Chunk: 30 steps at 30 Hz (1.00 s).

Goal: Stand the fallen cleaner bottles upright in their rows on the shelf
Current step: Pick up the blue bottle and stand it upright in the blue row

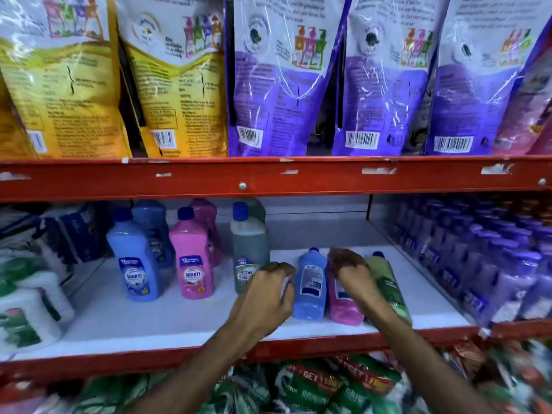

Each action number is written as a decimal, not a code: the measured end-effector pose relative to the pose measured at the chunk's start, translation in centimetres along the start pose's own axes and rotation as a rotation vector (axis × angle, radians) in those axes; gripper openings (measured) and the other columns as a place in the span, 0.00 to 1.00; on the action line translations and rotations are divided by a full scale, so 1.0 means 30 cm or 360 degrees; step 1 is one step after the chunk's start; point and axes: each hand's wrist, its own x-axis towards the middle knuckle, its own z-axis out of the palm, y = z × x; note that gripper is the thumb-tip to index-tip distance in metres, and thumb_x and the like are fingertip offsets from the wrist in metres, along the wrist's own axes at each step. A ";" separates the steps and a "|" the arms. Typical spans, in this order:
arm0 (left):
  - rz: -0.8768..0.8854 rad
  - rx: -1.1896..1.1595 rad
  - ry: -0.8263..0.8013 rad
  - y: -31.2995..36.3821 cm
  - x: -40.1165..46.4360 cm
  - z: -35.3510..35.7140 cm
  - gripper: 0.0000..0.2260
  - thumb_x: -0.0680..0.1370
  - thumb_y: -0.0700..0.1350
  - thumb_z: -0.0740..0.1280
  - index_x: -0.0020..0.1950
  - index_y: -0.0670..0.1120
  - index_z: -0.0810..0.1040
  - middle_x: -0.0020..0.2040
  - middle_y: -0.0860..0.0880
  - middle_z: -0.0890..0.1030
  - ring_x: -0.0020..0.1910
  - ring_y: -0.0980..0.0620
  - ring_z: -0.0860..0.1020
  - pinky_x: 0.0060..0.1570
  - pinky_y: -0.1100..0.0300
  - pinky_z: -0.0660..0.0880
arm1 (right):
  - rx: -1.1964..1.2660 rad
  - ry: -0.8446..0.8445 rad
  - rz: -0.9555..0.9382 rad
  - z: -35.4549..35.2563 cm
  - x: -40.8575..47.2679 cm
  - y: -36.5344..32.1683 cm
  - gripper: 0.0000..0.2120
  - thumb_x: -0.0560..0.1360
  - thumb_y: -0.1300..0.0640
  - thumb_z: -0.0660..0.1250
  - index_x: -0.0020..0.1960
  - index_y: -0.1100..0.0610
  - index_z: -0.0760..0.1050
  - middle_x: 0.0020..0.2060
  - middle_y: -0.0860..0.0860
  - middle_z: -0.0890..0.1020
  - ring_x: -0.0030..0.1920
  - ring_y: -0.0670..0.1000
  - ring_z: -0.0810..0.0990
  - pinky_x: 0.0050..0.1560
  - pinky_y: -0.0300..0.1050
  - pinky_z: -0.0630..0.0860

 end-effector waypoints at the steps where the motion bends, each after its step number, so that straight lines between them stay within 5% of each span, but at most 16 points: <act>1: -0.0128 -0.0079 -0.0118 -0.006 0.032 0.045 0.13 0.77 0.44 0.60 0.59 0.44 0.78 0.55 0.43 0.84 0.50 0.44 0.82 0.51 0.51 0.79 | -0.0091 -0.0113 0.0177 0.018 0.021 0.011 0.17 0.78 0.66 0.57 0.36 0.49 0.71 0.37 0.46 0.75 0.45 0.51 0.73 0.39 0.40 0.74; 3: -0.0362 -0.0085 -0.0387 -0.007 0.092 0.105 0.13 0.78 0.42 0.61 0.59 0.40 0.77 0.56 0.38 0.83 0.53 0.38 0.81 0.52 0.48 0.78 | -0.0287 -0.0164 0.0386 0.052 0.046 0.013 0.16 0.79 0.64 0.55 0.34 0.53 0.65 0.35 0.51 0.69 0.48 0.52 0.70 0.47 0.48 0.71; 6: -0.0656 0.0055 -0.0643 -0.013 0.169 0.177 0.16 0.80 0.48 0.60 0.60 0.38 0.77 0.61 0.36 0.81 0.60 0.36 0.79 0.55 0.48 0.76 | -0.0202 -0.0124 0.0513 0.094 0.090 0.042 0.03 0.78 0.62 0.56 0.47 0.61 0.68 0.43 0.60 0.72 0.47 0.55 0.71 0.46 0.48 0.67; 10: -0.0840 -0.0001 -0.0737 -0.040 0.220 0.235 0.21 0.79 0.54 0.63 0.59 0.37 0.78 0.59 0.36 0.81 0.57 0.36 0.80 0.50 0.50 0.76 | -0.0029 -0.0235 0.0568 0.093 0.100 0.048 0.06 0.77 0.61 0.55 0.53 0.59 0.68 0.48 0.61 0.73 0.48 0.58 0.76 0.48 0.52 0.73; 12: -0.1002 -0.0212 -0.0760 -0.044 0.232 0.246 0.22 0.77 0.53 0.67 0.60 0.36 0.75 0.58 0.36 0.82 0.56 0.38 0.81 0.48 0.51 0.77 | 0.0135 -0.0232 0.0597 0.091 0.099 0.059 0.06 0.77 0.61 0.56 0.53 0.59 0.70 0.48 0.62 0.75 0.51 0.63 0.80 0.53 0.57 0.77; 15: -0.1237 -0.0770 -0.0698 -0.024 0.246 0.247 0.22 0.75 0.45 0.71 0.63 0.35 0.71 0.54 0.39 0.81 0.48 0.42 0.82 0.36 0.57 0.79 | 0.0523 -0.0290 0.0670 0.084 0.080 0.056 0.07 0.75 0.55 0.64 0.46 0.59 0.71 0.41 0.60 0.76 0.42 0.61 0.79 0.43 0.55 0.75; 17: -0.1348 -0.1034 -0.0639 -0.005 0.259 0.242 0.23 0.73 0.38 0.72 0.65 0.34 0.68 0.57 0.37 0.80 0.53 0.41 0.82 0.45 0.49 0.83 | 0.0518 -0.0278 0.0660 0.070 0.081 0.053 0.08 0.73 0.54 0.65 0.42 0.59 0.69 0.39 0.58 0.75 0.39 0.59 0.77 0.40 0.53 0.73; 19: -0.1372 -0.1056 -0.0591 0.015 0.263 0.230 0.23 0.73 0.35 0.71 0.65 0.35 0.67 0.61 0.36 0.79 0.58 0.39 0.81 0.54 0.45 0.81 | 0.0406 -0.0279 0.0628 0.051 0.087 0.054 0.07 0.76 0.58 0.61 0.41 0.59 0.69 0.39 0.58 0.76 0.40 0.59 0.76 0.42 0.52 0.73; 23: -0.1323 -0.0785 -0.0494 0.024 0.237 0.205 0.19 0.74 0.40 0.72 0.61 0.38 0.70 0.58 0.40 0.79 0.54 0.43 0.81 0.45 0.55 0.77 | 0.0371 -0.0362 0.0582 0.015 0.088 0.079 0.06 0.78 0.62 0.57 0.43 0.60 0.71 0.37 0.59 0.74 0.40 0.58 0.73 0.42 0.52 0.70; 26: -0.1214 -0.1034 -0.0339 0.023 0.189 0.161 0.09 0.73 0.35 0.72 0.52 0.36 0.79 0.48 0.41 0.80 0.48 0.47 0.80 0.48 0.51 0.79 | 0.0346 -0.0377 0.0455 -0.009 0.053 0.098 0.08 0.77 0.67 0.59 0.41 0.61 0.73 0.39 0.62 0.77 0.42 0.58 0.74 0.45 0.55 0.73; 30: -0.0993 -0.1351 -0.0244 0.019 0.092 0.019 0.18 0.73 0.28 0.69 0.63 0.34 0.76 0.53 0.39 0.82 0.51 0.46 0.79 0.54 0.53 0.79 | 0.0669 -0.0512 0.0338 -0.003 -0.025 0.069 0.06 0.76 0.71 0.63 0.45 0.67 0.79 0.37 0.61 0.84 0.37 0.58 0.81 0.39 0.46 0.83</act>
